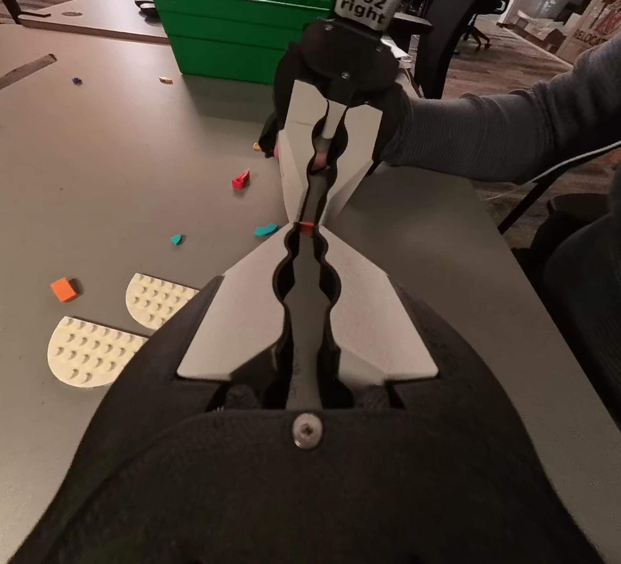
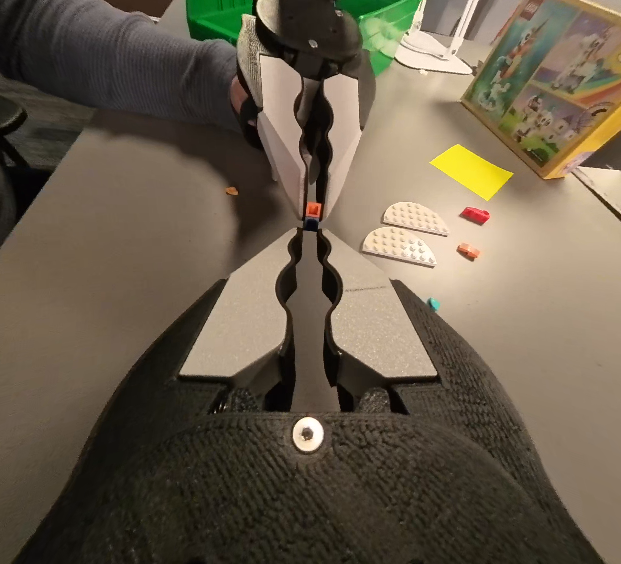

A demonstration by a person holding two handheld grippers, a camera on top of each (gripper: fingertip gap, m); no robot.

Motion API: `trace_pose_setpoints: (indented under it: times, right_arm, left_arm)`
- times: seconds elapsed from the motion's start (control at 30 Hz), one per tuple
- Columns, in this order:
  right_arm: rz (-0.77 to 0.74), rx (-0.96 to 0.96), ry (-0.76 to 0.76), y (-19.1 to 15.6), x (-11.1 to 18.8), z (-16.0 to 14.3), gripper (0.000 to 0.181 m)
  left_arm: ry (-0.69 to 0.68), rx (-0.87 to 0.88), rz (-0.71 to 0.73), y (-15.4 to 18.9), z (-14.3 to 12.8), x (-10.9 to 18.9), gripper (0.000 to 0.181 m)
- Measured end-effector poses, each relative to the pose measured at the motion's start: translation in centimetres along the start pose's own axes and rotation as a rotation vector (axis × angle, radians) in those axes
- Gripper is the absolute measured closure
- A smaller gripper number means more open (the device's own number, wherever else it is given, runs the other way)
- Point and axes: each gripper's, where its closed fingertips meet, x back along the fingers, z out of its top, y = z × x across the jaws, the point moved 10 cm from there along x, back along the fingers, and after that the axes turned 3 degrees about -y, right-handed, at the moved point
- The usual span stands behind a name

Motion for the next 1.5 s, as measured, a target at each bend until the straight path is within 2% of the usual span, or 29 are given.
trace_pose_setpoints:
  times: [0.4, 0.57, 0.63, 0.73, 0.8, 0.87, 0.97, 1.03, 1.17, 1.27, 1.33, 1.43, 1.5]
  right_arm:
    - [0.073, -0.066, -0.002, 0.0, 0.0, 0.0, 0.177]
    - [0.098, -0.094, 0.027, 0.1, 0.9, -0.2, 0.177]
    - [0.025, -0.135, 0.115, 1.0, 3.7, -0.5, 0.177]
    - [-0.055, -0.181, 0.145, 1.9, 6.1, -1.7, 0.177]
    - [-0.100, -0.184, 0.161, 2.2, 6.0, -2.0, 0.177]
    - [-0.177, -0.136, 0.114, 2.4, 5.7, -2.2, 0.177]
    - [-0.417, -0.018, 0.131, 2.6, 5.8, -2.1, 0.176]
    - [-0.595, 0.040, 0.154, 2.8, 6.3, -2.0, 0.176]
    - [-0.866, 0.153, 0.121, 3.0, 7.4, -2.3, 0.176]
    - [-0.893, 0.149, 0.132, 3.0, 7.7, -2.3, 0.176]
    - [-0.888, 0.148, 0.118, 3.0, 7.5, -2.4, 0.176]
    - [-0.873, 0.186, 0.080, 2.9, 7.0, -2.4, 0.176]
    - [-0.866, 0.212, 0.064, 2.7, 6.8, -2.4, 0.177]
  left_arm:
    - [-0.044, -0.022, -0.025, 0.3, -0.1, -0.3, 0.174]
    - [-0.083, -0.009, -0.035, 0.6, 0.2, -0.4, 0.175]
    - [-0.261, -0.027, 0.111, -0.5, -1.6, 0.6, 0.174]
    - [-0.048, 0.060, 0.049, -0.4, -0.1, 1.6, 0.175]
    - [-0.059, 0.052, 0.078, -0.4, 0.2, 0.6, 0.174]
    - [-0.092, 0.046, 0.129, -0.7, -0.3, -0.2, 0.174]
    - [-0.086, 0.039, 0.195, -0.6, 0.1, -0.1, 0.174]
    - [-0.065, 0.015, 0.289, -0.2, 1.2, 0.6, 0.174]
    - [0.085, 0.003, 0.615, 2.1, 5.1, 4.9, 0.174]
    - [0.116, 0.141, 0.836, 4.8, 6.4, 10.3, 0.174]
    - [-0.002, 0.291, 0.995, 5.7, 5.6, 14.0, 0.174]
    - [-0.276, 0.564, 1.229, 5.0, 2.1, 18.6, 0.174]
    - [-0.388, 0.744, 1.222, 4.1, -0.4, 20.0, 0.164]
